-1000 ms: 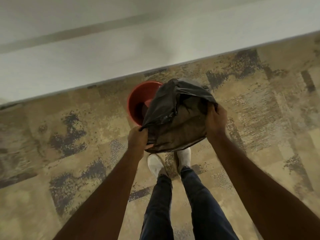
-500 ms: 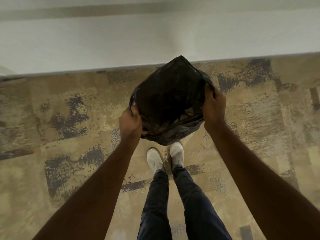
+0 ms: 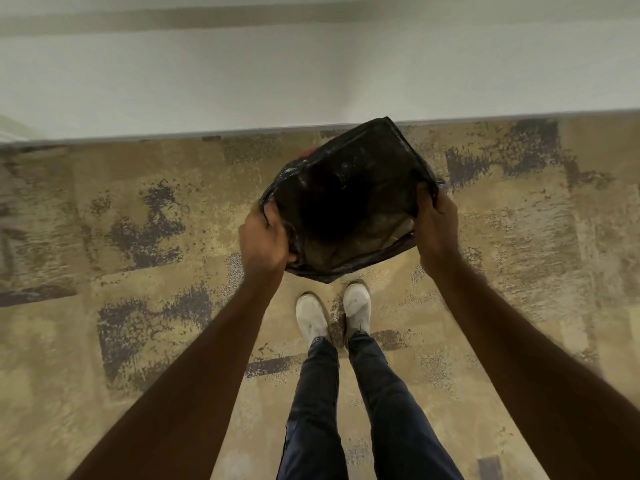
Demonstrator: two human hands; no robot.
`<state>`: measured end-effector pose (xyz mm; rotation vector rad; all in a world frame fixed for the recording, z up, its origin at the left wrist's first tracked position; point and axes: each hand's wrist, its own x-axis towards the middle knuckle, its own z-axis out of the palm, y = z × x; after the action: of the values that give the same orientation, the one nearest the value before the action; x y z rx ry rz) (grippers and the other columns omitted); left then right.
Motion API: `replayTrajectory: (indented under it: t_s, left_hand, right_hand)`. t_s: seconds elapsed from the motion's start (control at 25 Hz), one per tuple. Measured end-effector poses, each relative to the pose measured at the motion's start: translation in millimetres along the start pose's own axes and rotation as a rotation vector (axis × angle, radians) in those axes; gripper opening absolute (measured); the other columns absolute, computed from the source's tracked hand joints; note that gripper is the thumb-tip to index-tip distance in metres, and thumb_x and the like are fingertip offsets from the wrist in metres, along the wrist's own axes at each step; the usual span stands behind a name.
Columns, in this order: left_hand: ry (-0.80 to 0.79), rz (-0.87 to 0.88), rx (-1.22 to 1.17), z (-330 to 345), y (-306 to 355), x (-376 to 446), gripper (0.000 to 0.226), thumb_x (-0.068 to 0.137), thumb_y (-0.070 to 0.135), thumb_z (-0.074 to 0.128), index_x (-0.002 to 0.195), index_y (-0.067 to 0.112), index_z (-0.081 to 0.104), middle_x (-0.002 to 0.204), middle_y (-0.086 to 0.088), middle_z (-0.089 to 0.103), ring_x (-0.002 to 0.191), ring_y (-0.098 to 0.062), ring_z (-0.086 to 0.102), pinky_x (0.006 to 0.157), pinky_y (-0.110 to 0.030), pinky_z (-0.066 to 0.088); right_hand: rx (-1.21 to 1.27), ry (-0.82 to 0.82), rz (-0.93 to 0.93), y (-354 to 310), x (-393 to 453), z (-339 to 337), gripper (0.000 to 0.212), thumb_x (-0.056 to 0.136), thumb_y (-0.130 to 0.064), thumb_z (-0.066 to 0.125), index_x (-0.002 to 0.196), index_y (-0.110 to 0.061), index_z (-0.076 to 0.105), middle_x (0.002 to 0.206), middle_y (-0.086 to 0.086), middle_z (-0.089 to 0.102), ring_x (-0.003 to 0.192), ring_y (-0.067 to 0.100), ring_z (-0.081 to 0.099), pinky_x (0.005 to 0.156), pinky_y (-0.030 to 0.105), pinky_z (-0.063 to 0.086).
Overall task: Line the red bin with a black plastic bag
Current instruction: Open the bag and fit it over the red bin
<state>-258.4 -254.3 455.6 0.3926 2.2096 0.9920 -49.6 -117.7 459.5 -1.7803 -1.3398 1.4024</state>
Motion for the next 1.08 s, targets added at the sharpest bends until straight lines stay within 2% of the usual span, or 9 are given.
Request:
replayTrajectory:
  t_s: [0.16,0.36,0.44,0.56,0.68,0.8,0.88,0.96,1.08]
  left_hand:
    - [0.002,-0.052,0.031,16.0,-16.9,12.4,0.046,0.109,0.041,0.034,0.132,0.01,0.057,0.104,0.001,0.059,0.067,-0.009,0.065,0.04,-0.026,0.058]
    - [-0.005,-0.035,0.097,38.3,-45.9,36.0,0.044,0.108,0.042,0.035,0.126,0.01,0.059,0.086,0.013,0.058,0.072,-0.013,0.07,0.043,-0.024,0.059]
    - [-0.012,-0.069,0.103,49.5,-59.0,48.7,0.046,0.107,0.045,0.034,0.126,0.01,0.058,0.091,0.001,0.065,0.074,-0.022,0.073,0.045,-0.029,0.061]
    - [-0.005,-0.109,0.121,68.8,-77.9,69.0,0.051,0.106,0.047,0.033,0.129,0.008,0.057,0.108,-0.01,0.065,0.079,-0.03,0.074,0.047,-0.037,0.064]
    - [-0.003,-0.162,0.117,85.5,-92.8,88.9,0.052,0.106,0.047,0.035,0.133,0.008,0.057,0.112,-0.004,0.057,0.081,-0.026,0.065,0.046,-0.037,0.063]
    - [-0.003,-0.17,0.137,96.7,-107.9,109.1,0.049,0.107,0.043,0.034,0.132,0.009,0.058,0.111,-0.002,0.057,0.068,-0.012,0.061,0.045,-0.031,0.061]
    - [0.01,-0.166,0.156,103.4,-117.9,123.3,0.047,0.107,0.04,0.034,0.131,0.009,0.059,0.11,-0.005,0.059,0.073,-0.015,0.063,0.054,-0.034,0.063]
    - [0.036,-0.135,0.225,110.5,-129.7,137.9,0.046,0.107,0.037,0.032,0.127,0.007,0.062,0.109,-0.011,0.065,0.087,-0.023,0.063,0.071,-0.035,0.057]
    - [0.027,-0.131,0.242,118.5,-143.8,152.7,0.048,0.106,0.037,0.029,0.124,0.008,0.063,0.104,-0.01,0.066,0.094,-0.025,0.062,0.078,-0.033,0.047]
  right_hand:
    - [-0.067,-0.081,0.035,27.7,17.1,4.6,0.035,0.111,-0.028,0.04,0.128,-0.015,0.067,0.111,0.003,0.071,0.105,0.022,0.067,0.088,0.039,0.055]
    - [-0.103,-0.132,0.05,66.0,46.0,18.3,0.03,0.11,-0.028,0.041,0.122,-0.021,0.068,0.109,0.004,0.07,0.1,0.018,0.064,0.079,0.029,0.05]
    - [-0.124,-0.142,0.052,81.8,59.1,23.9,0.025,0.109,-0.026,0.042,0.112,-0.022,0.067,0.107,0.009,0.07,0.098,0.022,0.063,0.078,0.03,0.05]
    - [-0.154,-0.148,0.066,105.1,81.8,33.7,0.029,0.107,-0.026,0.043,0.118,-0.019,0.069,0.111,0.011,0.072,0.102,0.024,0.066,0.084,0.035,0.053]
    - [-0.186,-0.165,0.068,126.9,104.5,42.4,0.033,0.108,-0.03,0.042,0.123,-0.018,0.069,0.111,0.005,0.072,0.105,0.025,0.067,0.087,0.037,0.055]
    - [-0.182,-0.176,0.059,146.8,125.7,50.2,0.027,0.108,-0.029,0.042,0.116,-0.024,0.067,0.099,-0.007,0.07,0.092,0.011,0.066,0.079,0.029,0.052]
    - [-0.206,-0.168,0.063,156.9,140.1,57.1,0.028,0.109,-0.029,0.042,0.117,-0.022,0.068,0.098,-0.008,0.07,0.09,0.007,0.065,0.078,0.028,0.05]
    - [-0.232,-0.169,0.076,169.1,154.3,67.4,0.034,0.11,-0.031,0.042,0.124,-0.015,0.069,0.109,0.002,0.073,0.102,0.019,0.069,0.085,0.037,0.056]
    - [-0.286,-0.142,0.085,181.1,169.4,78.2,0.039,0.109,-0.037,0.043,0.123,-0.012,0.068,0.115,0.009,0.074,0.11,0.028,0.068,0.094,0.052,0.058]
